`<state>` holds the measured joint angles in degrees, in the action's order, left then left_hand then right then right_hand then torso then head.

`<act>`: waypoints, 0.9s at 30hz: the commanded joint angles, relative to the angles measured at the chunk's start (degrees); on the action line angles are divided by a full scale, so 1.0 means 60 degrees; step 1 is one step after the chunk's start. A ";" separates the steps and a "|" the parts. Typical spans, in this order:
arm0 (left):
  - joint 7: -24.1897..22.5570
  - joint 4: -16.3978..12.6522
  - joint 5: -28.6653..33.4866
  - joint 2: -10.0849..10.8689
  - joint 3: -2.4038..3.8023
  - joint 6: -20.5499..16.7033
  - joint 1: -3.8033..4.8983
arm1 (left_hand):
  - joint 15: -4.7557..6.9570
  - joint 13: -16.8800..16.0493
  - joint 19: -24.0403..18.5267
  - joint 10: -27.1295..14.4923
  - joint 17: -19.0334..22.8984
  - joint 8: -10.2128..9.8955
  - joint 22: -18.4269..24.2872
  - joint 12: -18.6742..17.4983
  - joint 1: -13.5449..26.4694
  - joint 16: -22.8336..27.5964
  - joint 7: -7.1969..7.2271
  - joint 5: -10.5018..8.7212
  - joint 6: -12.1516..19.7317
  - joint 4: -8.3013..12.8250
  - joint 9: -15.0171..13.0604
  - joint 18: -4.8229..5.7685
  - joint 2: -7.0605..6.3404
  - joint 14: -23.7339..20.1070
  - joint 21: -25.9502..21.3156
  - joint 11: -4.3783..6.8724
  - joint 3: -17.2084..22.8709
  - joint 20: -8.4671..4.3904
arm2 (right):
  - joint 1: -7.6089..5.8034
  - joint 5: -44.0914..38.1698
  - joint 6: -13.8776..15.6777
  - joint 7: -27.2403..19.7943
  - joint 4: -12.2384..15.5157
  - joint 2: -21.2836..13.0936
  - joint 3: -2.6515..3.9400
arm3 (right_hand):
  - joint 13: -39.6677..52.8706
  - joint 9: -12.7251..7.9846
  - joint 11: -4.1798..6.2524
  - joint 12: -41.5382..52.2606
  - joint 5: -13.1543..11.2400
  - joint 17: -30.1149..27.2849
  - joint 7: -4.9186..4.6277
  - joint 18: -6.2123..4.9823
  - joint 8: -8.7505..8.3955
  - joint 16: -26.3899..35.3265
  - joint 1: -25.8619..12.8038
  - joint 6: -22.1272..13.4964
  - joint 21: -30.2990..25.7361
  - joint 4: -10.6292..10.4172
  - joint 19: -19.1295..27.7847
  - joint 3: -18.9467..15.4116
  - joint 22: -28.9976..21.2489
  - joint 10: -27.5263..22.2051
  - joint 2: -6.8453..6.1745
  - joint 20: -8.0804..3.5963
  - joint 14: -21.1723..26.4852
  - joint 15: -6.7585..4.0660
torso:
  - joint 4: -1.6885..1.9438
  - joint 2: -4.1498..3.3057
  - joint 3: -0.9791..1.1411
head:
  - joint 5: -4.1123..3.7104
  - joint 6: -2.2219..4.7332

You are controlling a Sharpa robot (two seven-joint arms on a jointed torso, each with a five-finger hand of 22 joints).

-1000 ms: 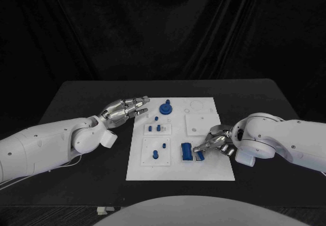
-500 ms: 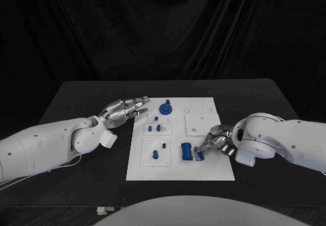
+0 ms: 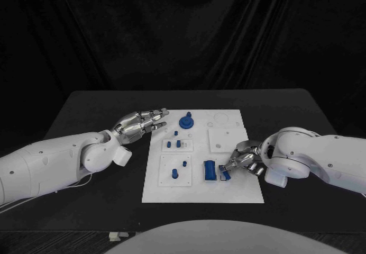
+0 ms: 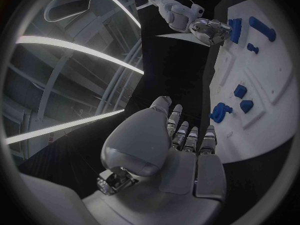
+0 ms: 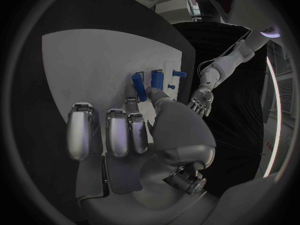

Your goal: Assemble the parts on the task board

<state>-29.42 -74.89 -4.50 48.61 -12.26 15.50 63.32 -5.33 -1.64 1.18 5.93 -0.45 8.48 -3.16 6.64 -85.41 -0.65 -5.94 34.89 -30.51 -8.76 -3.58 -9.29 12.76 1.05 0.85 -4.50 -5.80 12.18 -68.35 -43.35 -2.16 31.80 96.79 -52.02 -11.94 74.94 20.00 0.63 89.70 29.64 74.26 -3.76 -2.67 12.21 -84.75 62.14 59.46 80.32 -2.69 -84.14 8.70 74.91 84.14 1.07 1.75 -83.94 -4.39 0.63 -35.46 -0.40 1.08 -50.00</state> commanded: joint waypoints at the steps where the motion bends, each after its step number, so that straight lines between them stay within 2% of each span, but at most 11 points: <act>1: -0.0091 -0.0006 0.0023 -0.0016 0.0008 0.0138 -0.0016 | -0.0081 -0.0011 -0.0014 0.0001 -0.0009 0.0035 0.0014 0.0033 -0.0092 -0.0055 -0.0032 0.0048 -0.0025 0.0016 -0.0013 -0.0187 0.0038 0.0007 -0.0014 -0.0060 0.0079 0.0084 | 0.0025 -0.0031 -0.0077 0.0150 0.0023 -0.0021 -0.0001 | 0.2509 -0.0004 0.0057 0.0051 0.0070 0.0001 0.0064 0.0033 0.0045 0.0021 -0.0007 0.0041 -0.0051 -0.0005 -0.0268 0.0059 0.1969 0.0976 0.0065 -0.0003 -0.0573 -0.0044 | 0.0001 -0.0005 -0.0002 | -0.0001 0.0000; 2: -0.0090 -0.0006 0.0023 -0.0017 0.0008 0.0138 -0.0017 | -0.0081 -0.0011 -0.0014 0.0001 -0.0009 0.0035 0.0014 0.0033 -0.0092 -0.0055 -0.0032 0.0048 -0.0025 0.0016 -0.0013 -0.0187 0.0038 0.0007 -0.0014 -0.0060 0.0079 0.0084 | 0.0025 -0.0031 -0.0075 0.0150 0.0025 -0.0025 -0.0001 | 0.2509 -0.0002 0.0059 0.0051 0.0014 -0.0002 0.0067 0.0033 0.0064 0.0021 -0.0074 0.0078 -0.0049 -0.0039 -0.0269 0.0044 0.1970 0.0976 0.0052 -0.0005 -0.0573 -0.0045 | 0.0002 -0.0006 -0.0002 | 0.0001 0.0000; 5: -0.0085 -0.0004 0.0023 -0.0020 0.0008 0.0140 -0.0017 | -0.0082 -0.0011 -0.0014 0.0000 -0.0009 0.0035 0.0015 0.0034 -0.0095 -0.0055 -0.0032 0.0051 -0.0025 0.0024 -0.0013 -0.0187 0.0050 0.0007 -0.0014 -0.0060 0.0098 0.0085 | 0.0025 -0.0031 -0.0072 0.0153 0.0031 -0.0033 -0.0001 | 0.2509 -0.0017 0.0067 0.0051 -0.0664 0.0010 0.0072 0.0035 0.0079 0.0016 -0.0326 0.0112 -0.0044 -0.0199 -0.0272 -0.0052 0.1971 0.0976 0.0012 -0.0010 -0.0576 -0.0050 | 0.0003 -0.0005 0.0000 | 0.0013 0.0000; 6: -0.0083 -0.0002 0.0023 -0.0022 0.0008 0.0140 -0.0017 | -0.0082 -0.0011 -0.0014 0.0000 -0.0009 0.0035 0.0015 0.0034 -0.0095 -0.0055 -0.0032 0.0051 -0.0025 0.0024 -0.0013 -0.0187 0.0050 0.0007 -0.0014 -0.0060 0.0098 0.0085 | 0.0025 -0.0031 -0.0070 0.0154 0.0032 -0.0035 -0.0001 | 0.2509 -0.0019 0.0067 0.0051 -0.0737 0.0008 0.0071 0.0034 0.0085 0.0016 -0.0386 0.0124 -0.0046 -0.0248 -0.0271 -0.0071 0.1971 0.0976 0.0020 -0.0011 -0.0575 -0.0051 | 0.0003 -0.0006 0.0000 | 0.0012 0.0000; 10: -0.0065 0.0006 0.0023 -0.0031 0.0008 0.0144 -0.0019 | -0.0082 -0.0011 -0.0013 0.0000 -0.0010 0.0037 0.0013 0.0035 -0.0098 -0.0057 -0.0032 0.0052 -0.0029 0.0032 -0.0013 -0.0187 0.0057 0.0009 -0.0013 -0.0060 0.0111 0.0085 | 0.0025 -0.0031 -0.0062 0.0160 0.0035 -0.0041 -0.0001 | 0.2509 -0.0030 0.0075 0.0051 -0.0690 0.0026 0.0080 0.0037 0.0107 0.0008 -0.0684 0.0177 -0.0035 -0.0514 -0.0276 -0.0120 0.1974 0.0976 0.0114 -0.0014 -0.0579 -0.0056 | -0.0001 -0.0003 0.0000 | 0.0029 0.0000; 13: -0.0052 0.0010 0.0023 -0.0037 0.0008 0.0153 -0.0020 | -0.0082 -0.0011 -0.0013 0.0000 -0.0010 0.0037 0.0013 0.0035 -0.0098 -0.0057 -0.0032 0.0052 -0.0029 0.0032 -0.0013 -0.0187 0.0057 0.0009 -0.0013 -0.0060 0.0111 0.0085 | 0.0025 -0.0031 -0.0070 0.0167 0.0039 -0.0043 -0.0001 | 0.2509 -0.0020 0.0099 0.0051 -0.0883 0.0033 0.0110 0.0035 0.0162 0.0004 -0.0931 0.0279 -0.0041 -0.0731 -0.0274 -0.0202 0.1973 0.0976 0.0124 -0.0024 -0.0581 -0.0072 | -0.0003 -0.0001 0.0001 | 0.0063 0.0000; 18: -0.0044 0.0015 0.0023 -0.0041 0.0008 0.0158 -0.0022 | -0.0082 -0.0011 -0.0013 0.0000 -0.0010 0.0037 0.0013 0.0035 -0.0098 -0.0057 -0.0032 0.0052 -0.0029 0.0032 -0.0013 -0.0187 0.0057 0.0009 -0.0013 -0.0060 0.0111 0.0085 | 0.0025 -0.0031 -0.0078 0.0184 0.0052 -0.0048 -0.0001 | 0.2509 0.0019 0.0136 0.0051 -0.1063 0.0028 0.0154 0.0034 0.0241 0.0004 -0.1062 0.0393 -0.0041 -0.0860 -0.0274 -0.0267 0.1973 0.0976 0.0097 -0.0047 -0.0580 -0.0103 | 0.0000 -0.0002 0.0001 | 0.0086 0.0000; 20: -0.0041 0.0015 0.0023 -0.0041 0.0008 0.0160 -0.0024 | -0.0081 -0.0010 -0.0015 -0.0004 -0.0008 0.0036 0.0020 0.0032 -0.0101 -0.0054 -0.0032 0.0051 -0.0023 0.0044 -0.0012 -0.0187 0.0064 0.0005 -0.0015 -0.0060 0.0130 0.0086 | 0.0025 -0.0031 -0.0072 0.0192 0.0058 -0.0052 -0.0001 | 0.2509 0.0062 0.0160 0.0051 -0.1266 0.0036 0.0180 0.0025 0.0297 0.0001 -0.1099 0.0449 -0.0077 -0.0901 -0.0258 -0.0313 0.1961 0.0976 0.0055 -0.0063 -0.0581 -0.0120 | 0.0000 -0.0002 0.0002 | 0.0088 0.0000; 22: -0.0039 0.0016 0.0022 -0.0041 0.0008 0.0163 -0.0026 | -0.0081 -0.0010 -0.0015 -0.0004 -0.0008 0.0036 0.0020 0.0032 -0.0101 -0.0054 -0.0032 0.0051 -0.0023 0.0044 -0.0012 -0.0187 0.0064 0.0005 -0.0015 -0.0060 0.0130 0.0086 | 0.0025 -0.0031 -0.0068 0.0199 0.0064 -0.0057 -0.0001 | 0.2509 0.0222 0.0209 0.0051 -0.1859 0.0013 0.0233 0.0021 0.0460 0.0010 -0.1166 0.0539 -0.0097 -0.0979 -0.0249 -0.0456 0.1955 0.0976 -0.0063 -0.0100 -0.0576 -0.0161 | 0.0001 -0.0001 0.0001 | 0.0091 0.0000; 27: -0.0037 0.0014 0.0022 -0.0036 0.0008 0.0170 -0.0030 | -0.0081 -0.0010 -0.0015 -0.0004 -0.0008 0.0036 0.0020 0.0032 -0.0101 -0.0054 -0.0032 0.0051 -0.0023 0.0044 -0.0012 -0.0187 0.0064 0.0005 -0.0015 -0.0060 0.0130 0.0086 | 0.0025 -0.0047 -0.0057 0.0210 0.0085 -0.0081 -0.0001 | 0.2509 0.0407 0.0228 0.0051 -0.2280 0.0027 0.0252 0.0021 0.0626 0.0006 -0.1112 0.0438 -0.0103 -0.0991 -0.0247 -0.0589 0.1953 0.0976 -0.0177 -0.0128 -0.0579 -0.0184 | 0.0002 -0.0004 0.0001 | 0.0090 0.0000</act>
<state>-29.10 -74.75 -4.50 48.46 -12.26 15.59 63.26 -5.33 -1.64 0.98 5.93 -0.43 8.48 -3.09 6.64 -85.65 -0.65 -5.94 34.89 -30.51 -8.61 -3.58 -9.29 13.00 1.05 0.84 -4.50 -5.33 12.38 -68.34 -43.37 -2.22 31.91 97.08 -52.36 -11.95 74.93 22.34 1.55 89.70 16.20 74.40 -2.34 -2.68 15.85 -84.75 55.34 62.36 80.02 -8.66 -84.15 5.35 74.90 84.05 0.74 1.32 -83.98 -5.19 0.63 -35.48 -0.39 1.61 -50.00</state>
